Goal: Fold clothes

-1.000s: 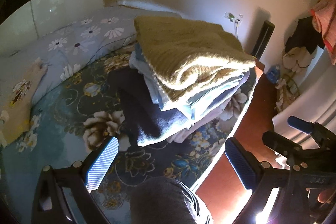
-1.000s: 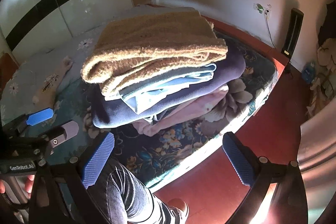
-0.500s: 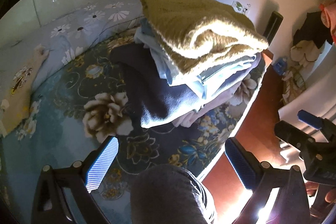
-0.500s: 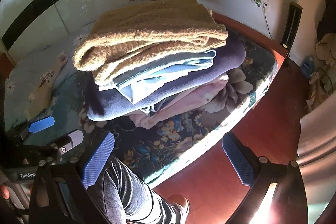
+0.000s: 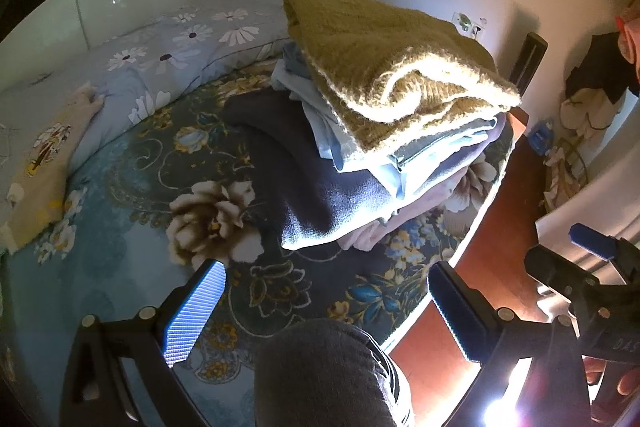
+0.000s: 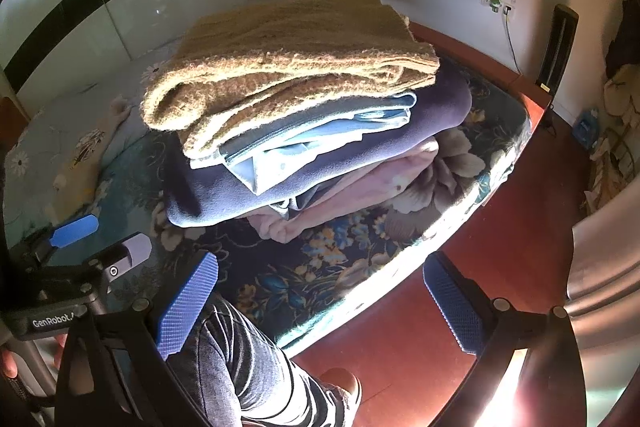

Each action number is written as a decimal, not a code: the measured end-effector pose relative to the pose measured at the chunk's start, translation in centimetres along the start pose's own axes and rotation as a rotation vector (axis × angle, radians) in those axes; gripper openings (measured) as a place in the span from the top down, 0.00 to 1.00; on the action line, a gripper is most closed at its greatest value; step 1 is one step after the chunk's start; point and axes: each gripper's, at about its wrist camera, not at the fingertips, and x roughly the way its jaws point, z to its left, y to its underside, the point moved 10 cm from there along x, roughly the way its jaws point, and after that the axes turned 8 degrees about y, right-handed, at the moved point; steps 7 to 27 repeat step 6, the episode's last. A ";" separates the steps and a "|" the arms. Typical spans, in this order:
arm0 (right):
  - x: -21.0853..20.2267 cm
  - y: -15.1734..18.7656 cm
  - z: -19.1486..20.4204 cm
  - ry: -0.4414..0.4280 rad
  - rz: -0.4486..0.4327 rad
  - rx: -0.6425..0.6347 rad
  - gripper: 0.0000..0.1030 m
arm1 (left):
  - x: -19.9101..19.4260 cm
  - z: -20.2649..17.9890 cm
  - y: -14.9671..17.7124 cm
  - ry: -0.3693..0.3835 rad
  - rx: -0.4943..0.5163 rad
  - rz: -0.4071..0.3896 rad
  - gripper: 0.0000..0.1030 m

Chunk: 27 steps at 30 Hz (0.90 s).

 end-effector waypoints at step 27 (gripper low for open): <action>0.0 0.2 0.3 -0.005 0.002 -0.001 0.00 | -0.5 0.1 -0.2 -0.020 0.001 -0.023 0.00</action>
